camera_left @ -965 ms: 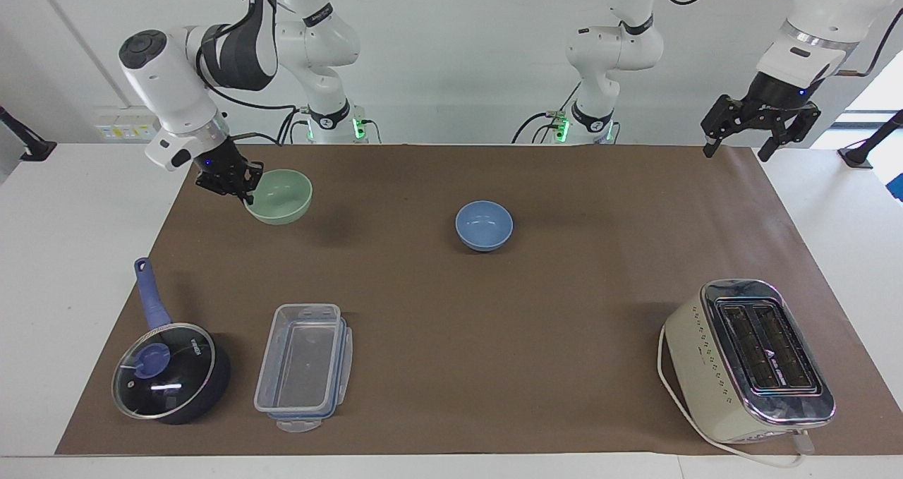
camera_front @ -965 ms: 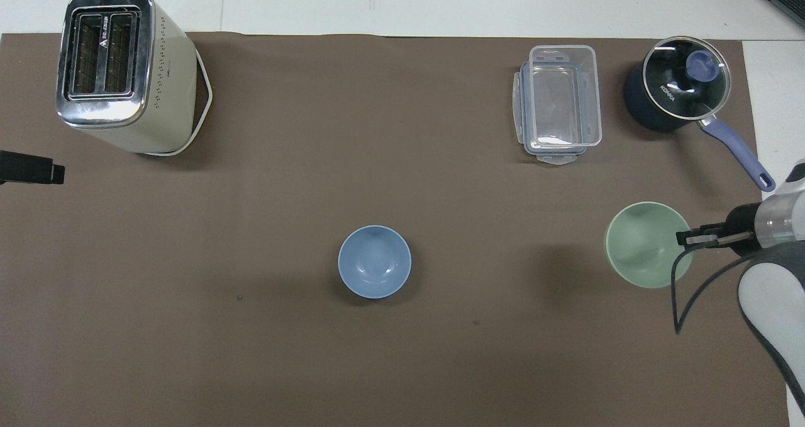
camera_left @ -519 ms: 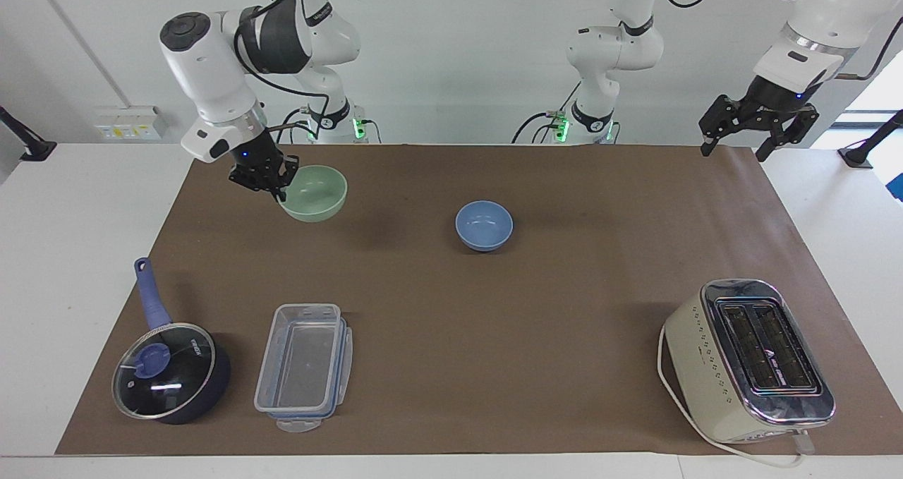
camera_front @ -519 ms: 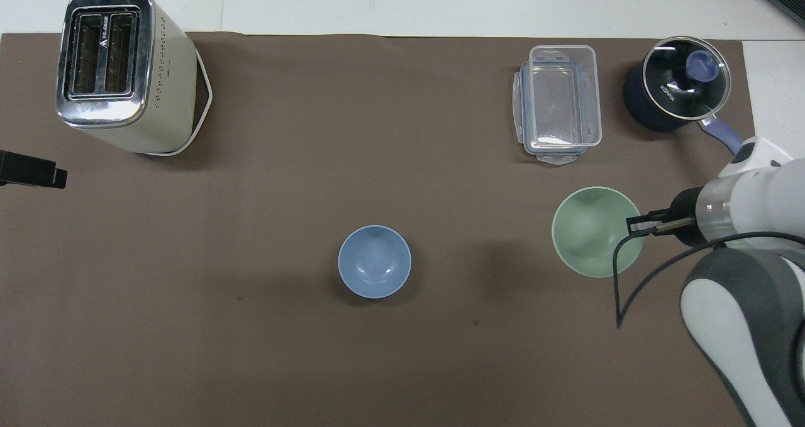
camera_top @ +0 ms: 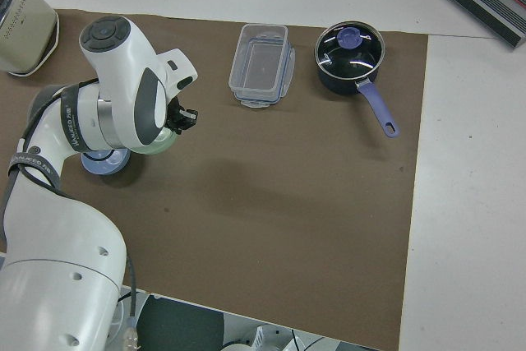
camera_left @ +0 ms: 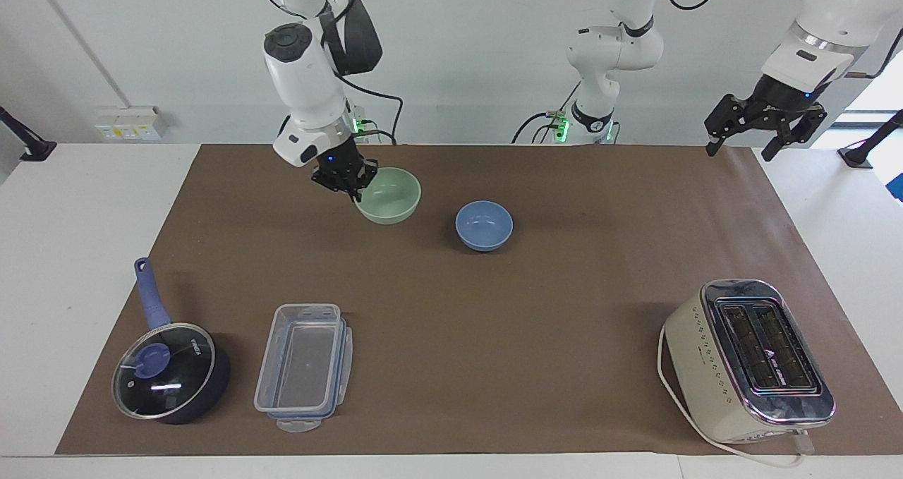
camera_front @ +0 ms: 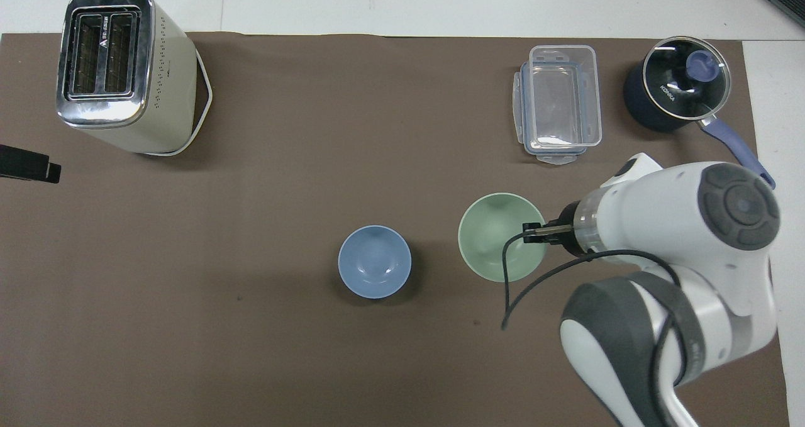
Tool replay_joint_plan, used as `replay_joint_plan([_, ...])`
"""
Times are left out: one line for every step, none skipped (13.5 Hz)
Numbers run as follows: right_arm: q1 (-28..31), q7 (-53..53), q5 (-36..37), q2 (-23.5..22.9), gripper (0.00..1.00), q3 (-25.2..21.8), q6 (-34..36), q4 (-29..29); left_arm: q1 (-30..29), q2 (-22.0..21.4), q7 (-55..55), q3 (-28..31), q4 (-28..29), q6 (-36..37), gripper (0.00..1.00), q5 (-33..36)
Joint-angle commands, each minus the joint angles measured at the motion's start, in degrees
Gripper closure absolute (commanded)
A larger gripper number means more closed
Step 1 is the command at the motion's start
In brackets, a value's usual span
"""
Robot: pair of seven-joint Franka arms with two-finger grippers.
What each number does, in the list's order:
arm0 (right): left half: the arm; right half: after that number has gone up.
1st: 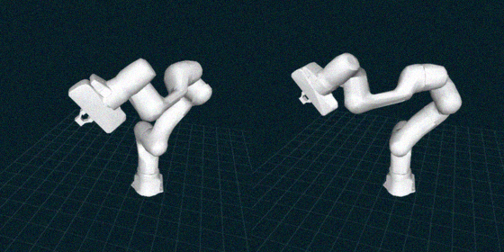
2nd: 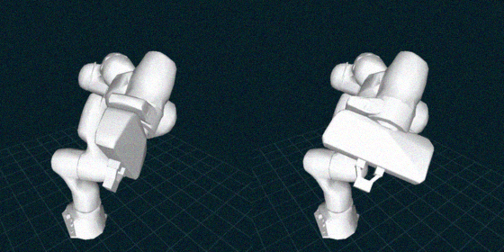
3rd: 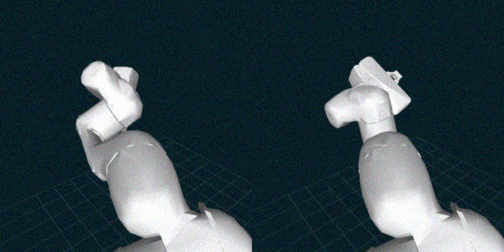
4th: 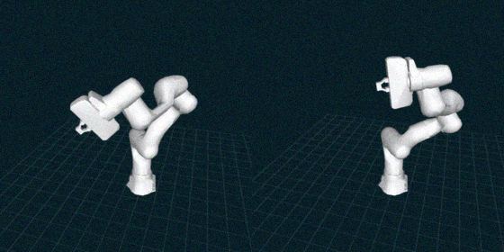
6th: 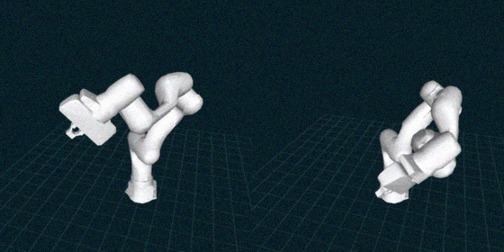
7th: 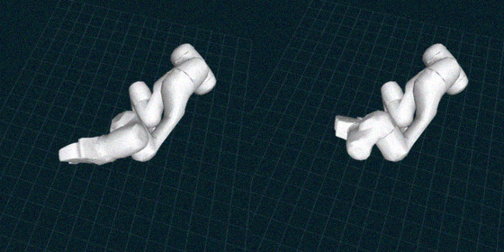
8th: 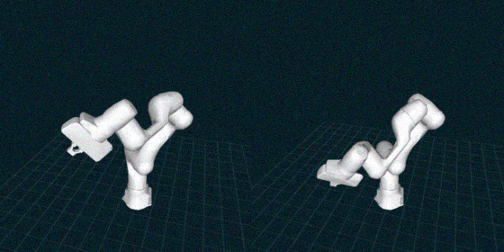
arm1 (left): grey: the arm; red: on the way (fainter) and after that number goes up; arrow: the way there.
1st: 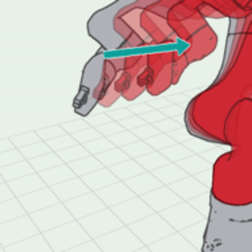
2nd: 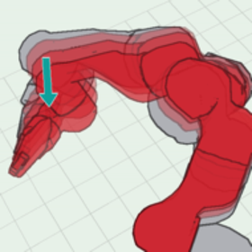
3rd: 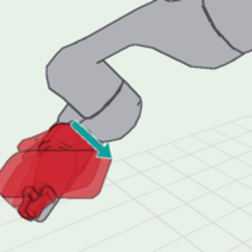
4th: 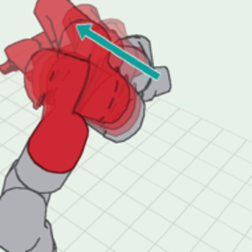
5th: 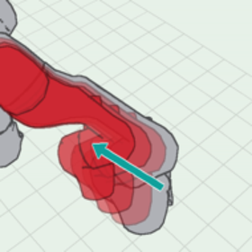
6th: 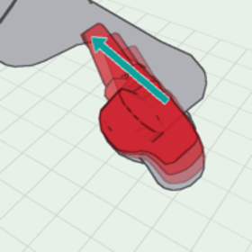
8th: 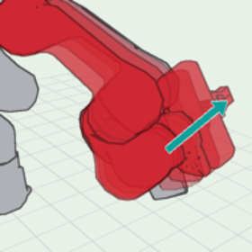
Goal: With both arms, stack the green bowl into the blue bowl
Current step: 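Lift the green bowl with the right gripper and carry it over the blue bowl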
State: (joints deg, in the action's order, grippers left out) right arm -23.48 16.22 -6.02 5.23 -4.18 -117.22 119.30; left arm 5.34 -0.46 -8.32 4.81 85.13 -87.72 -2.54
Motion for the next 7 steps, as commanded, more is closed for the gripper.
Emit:
replay_joint_plan([-5.15, 6.35, -1.19, -2.85, 1.0, -0.22, -3.52, -0.92, -0.77, 0.46, -0.65, -0.68, -1.64, 1.85, 0.0, 1.05])
replay_joint_plan([-6.83, 8.98, -1.19, -3.64, 1.0, -0.22, -4.93, -0.91, -0.86, 0.46, -0.65, -0.68, -1.64, 1.94, 0.0, 1.05])
replay_joint_plan([-7.71, 9.87, -1.27, -3.74, 1.0, -0.22, -5.64, -0.83, -0.86, 0.46, -0.65, -0.68, -1.64, 1.94, 0.0, 1.05])
replay_joint_plan([-7.9, 9.97, -1.27, -3.74, 1.0, 0.22, -5.56, -0.83, -0.94, 0.46, -0.65, -0.68, -1.64, 2.03, 0.0, 1.05])
replay_joint_plan([-7.81, 10.06, -2.32, -3.65, 1.0, 1.09, -5.48, -0.74, -0.95, 0.46, -0.65, -0.68, -1.64, 2.03, 0.0, 1.05])
replay_joint_plan([-7.9, 10.32, -3.11, -3.83, 1.0, 1.97, -5.56, -0.74, -0.95, 0.37, -0.65, -0.68, -1.64, 2.03, 0.0, 1.05])
replay_joint_plan([-8.51, 11.54, -3.12, -5.39, 1.0, 2.85, -6.09, -0.74, -0.95, 0.45, -0.65, -0.68, -1.64, 2.03, 0.0, 1.05])
